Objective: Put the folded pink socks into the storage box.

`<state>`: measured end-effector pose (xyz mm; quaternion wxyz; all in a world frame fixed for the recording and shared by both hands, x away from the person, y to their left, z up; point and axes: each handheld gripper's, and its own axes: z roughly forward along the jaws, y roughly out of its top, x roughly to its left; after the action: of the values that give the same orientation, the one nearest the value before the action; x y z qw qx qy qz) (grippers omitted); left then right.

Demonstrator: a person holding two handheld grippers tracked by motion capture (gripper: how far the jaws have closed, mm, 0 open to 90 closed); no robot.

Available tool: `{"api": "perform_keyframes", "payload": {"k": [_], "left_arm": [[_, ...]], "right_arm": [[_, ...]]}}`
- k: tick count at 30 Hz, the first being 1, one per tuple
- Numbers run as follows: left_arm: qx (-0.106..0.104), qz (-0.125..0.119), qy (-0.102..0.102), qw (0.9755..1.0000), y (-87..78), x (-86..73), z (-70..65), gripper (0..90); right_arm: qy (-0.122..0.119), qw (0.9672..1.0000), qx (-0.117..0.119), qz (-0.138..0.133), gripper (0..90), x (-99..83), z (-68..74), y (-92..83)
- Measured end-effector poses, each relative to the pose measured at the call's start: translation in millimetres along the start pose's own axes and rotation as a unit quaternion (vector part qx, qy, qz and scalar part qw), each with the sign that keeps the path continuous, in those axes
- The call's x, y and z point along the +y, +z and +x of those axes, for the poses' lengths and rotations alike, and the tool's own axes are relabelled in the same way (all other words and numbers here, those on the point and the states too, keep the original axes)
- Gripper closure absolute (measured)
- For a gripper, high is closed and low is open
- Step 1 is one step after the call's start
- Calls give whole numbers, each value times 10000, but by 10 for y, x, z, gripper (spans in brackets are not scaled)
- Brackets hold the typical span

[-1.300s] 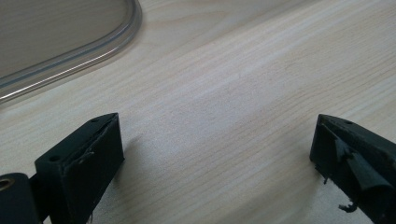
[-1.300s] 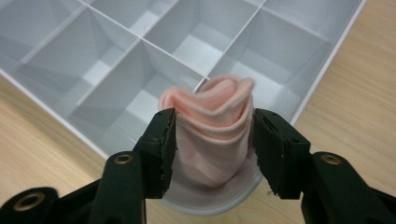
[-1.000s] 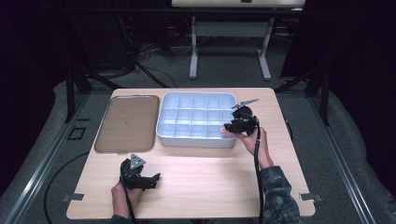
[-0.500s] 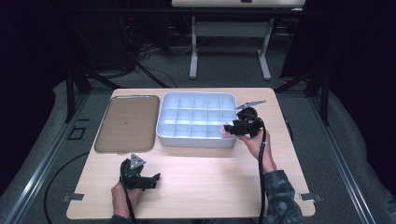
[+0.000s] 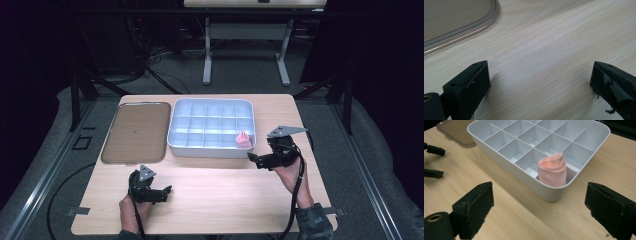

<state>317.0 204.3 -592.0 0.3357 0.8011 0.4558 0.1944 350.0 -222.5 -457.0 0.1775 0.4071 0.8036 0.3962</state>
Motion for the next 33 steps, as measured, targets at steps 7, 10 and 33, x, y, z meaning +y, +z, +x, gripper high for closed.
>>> {"api": "perform_keyframes", "payload": {"k": [7, 10, 33], "left_arm": [[-2, 1, 0, 10000, 0, 0, 0, 23], [-2, 1, 1, 10000, 0, 0, 0, 24], [-8, 3, 7, 10000, 1, 1, 2, 23]], "right_arm": [[11, 9999, -111, -58, 0, -318, 19, -165], [75, 9998, -180, -17, 0, -491, 12, -174], [576, 9930, -787, 663, 0, -1488, -268, 192]]}}
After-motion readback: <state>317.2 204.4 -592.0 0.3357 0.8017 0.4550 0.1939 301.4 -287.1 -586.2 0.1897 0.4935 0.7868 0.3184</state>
